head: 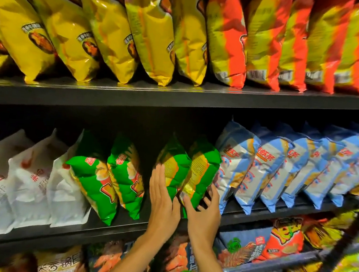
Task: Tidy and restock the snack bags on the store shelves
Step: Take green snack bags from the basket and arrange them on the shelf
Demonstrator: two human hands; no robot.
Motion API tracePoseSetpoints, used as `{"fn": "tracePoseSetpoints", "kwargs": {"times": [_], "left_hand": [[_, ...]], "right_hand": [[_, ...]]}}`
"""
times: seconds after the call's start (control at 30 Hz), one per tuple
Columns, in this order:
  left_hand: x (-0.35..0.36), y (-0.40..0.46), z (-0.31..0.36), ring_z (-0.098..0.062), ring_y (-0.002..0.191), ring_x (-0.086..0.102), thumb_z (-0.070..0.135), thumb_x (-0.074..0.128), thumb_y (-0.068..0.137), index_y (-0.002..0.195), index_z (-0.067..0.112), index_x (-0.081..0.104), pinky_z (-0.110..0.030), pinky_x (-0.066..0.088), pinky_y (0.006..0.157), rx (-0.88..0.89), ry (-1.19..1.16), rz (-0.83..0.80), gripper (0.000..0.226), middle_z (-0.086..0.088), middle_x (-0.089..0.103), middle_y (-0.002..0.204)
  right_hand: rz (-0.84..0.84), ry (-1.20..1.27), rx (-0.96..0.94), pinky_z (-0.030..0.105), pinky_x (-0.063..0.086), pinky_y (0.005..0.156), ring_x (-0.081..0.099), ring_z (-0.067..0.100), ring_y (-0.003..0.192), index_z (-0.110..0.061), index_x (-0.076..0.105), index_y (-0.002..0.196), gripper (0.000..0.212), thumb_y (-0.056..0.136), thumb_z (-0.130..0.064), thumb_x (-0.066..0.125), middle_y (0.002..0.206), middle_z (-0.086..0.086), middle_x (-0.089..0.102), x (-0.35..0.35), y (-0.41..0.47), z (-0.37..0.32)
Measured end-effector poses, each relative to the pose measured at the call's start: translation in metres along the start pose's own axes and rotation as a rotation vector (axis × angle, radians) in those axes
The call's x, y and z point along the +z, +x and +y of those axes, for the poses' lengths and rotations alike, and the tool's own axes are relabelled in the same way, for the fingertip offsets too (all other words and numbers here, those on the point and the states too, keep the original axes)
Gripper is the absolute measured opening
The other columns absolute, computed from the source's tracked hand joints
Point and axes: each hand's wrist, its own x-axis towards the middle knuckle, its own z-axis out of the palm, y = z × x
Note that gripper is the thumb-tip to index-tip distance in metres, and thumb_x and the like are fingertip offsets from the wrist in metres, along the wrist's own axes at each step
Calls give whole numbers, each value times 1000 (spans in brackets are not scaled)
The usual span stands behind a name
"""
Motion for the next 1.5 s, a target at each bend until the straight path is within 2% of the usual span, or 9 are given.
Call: {"fn": "tracePoseSetpoints", "kwargs": {"times": [0.17, 0.4, 0.67, 0.83, 0.97, 1.1, 1.2, 1.37, 1.5], "left_hand": [[-11, 4, -11, -19, 159, 9, -22, 53, 87, 163, 17, 9, -55, 20, 126, -10, -80, -1, 96, 3, 9, 170], [-18, -3, -8, -17, 160, 3, -24, 53, 89, 163, 11, 6, -27, 9, 128, 52, -92, -14, 95, -1, 2, 171], [-10, -2, -7, -25, 159, -11, -20, 49, 92, 163, 12, 2, -63, 13, 125, 68, -48, -102, 91, 0, -13, 172], [-29, -6, 6, -25, 159, -12, 2, 64, 97, 163, 10, 4, -54, 7, 128, 117, 21, -134, 90, 0, -13, 172], [-67, -21, 7, -24, 160, 2, 5, 67, 97, 162, 13, 22, -45, 11, 129, 196, 74, -197, 79, 1, 5, 173], [-128, -34, -22, -29, 156, 22, 7, 64, 95, 151, 14, 46, -54, 25, 124, 318, 304, -102, 59, 0, 31, 166], [-170, -32, -44, -36, 157, 18, 16, 58, 94, 149, 12, 50, -60, 22, 124, 370, 528, -87, 56, -7, 31, 166], [-205, -22, -56, -39, 158, 10, 21, 56, 94, 152, 14, 48, -54, 5, 129, 404, 731, -186, 59, -9, 23, 170], [-209, -29, -60, -35, 159, 8, 17, 66, 93, 156, 17, 42, -59, 19, 125, 371, 709, -250, 67, -5, 16, 172]], "right_hand": [[-45, 3, -12, 23, 59, 87, 60, -9, 111, -42, 41, 145, 79, 82, -32, 88, 131, -17, 58, -5, 5, 3], [-79, 2, -85, 26, 60, 91, 58, -8, 118, -28, 44, 150, 81, 81, -33, 86, 144, -10, 48, -10, 0, 13], [-57, -93, -146, 30, 62, 82, 54, -19, 107, -24, 42, 151, 80, 84, -33, 84, 133, -16, 45, -12, 4, 7], [-74, -72, -186, 28, 55, 90, 54, -10, 114, -27, 39, 153, 80, 86, -32, 83, 130, -28, 42, -27, -6, 8], [-73, -2, -214, 21, 49, 95, 59, 4, 115, -40, 43, 146, 68, 91, -19, 77, 139, -15, 45, -38, -26, -1], [-299, -80, -461, 6, 38, 100, 56, -4, 120, -30, 54, 140, 57, 91, -8, 75, 138, -14, 53, -26, -42, -29], [-608, -126, -480, 3, 31, 105, 46, -10, 133, -37, 45, 150, 62, 97, -20, 72, 144, -29, 47, 3, -44, -51], [-624, -127, -397, 21, 29, 119, 27, -1, 150, -40, 16, 161, 83, 97, -37, 69, 164, -20, 25, 74, -45, -62], [-563, -288, -331, 44, 36, 120, 28, 13, 152, -29, 16, 161, 85, 96, -40, 70, 165, -6, 26, 108, -46, -42]]}}
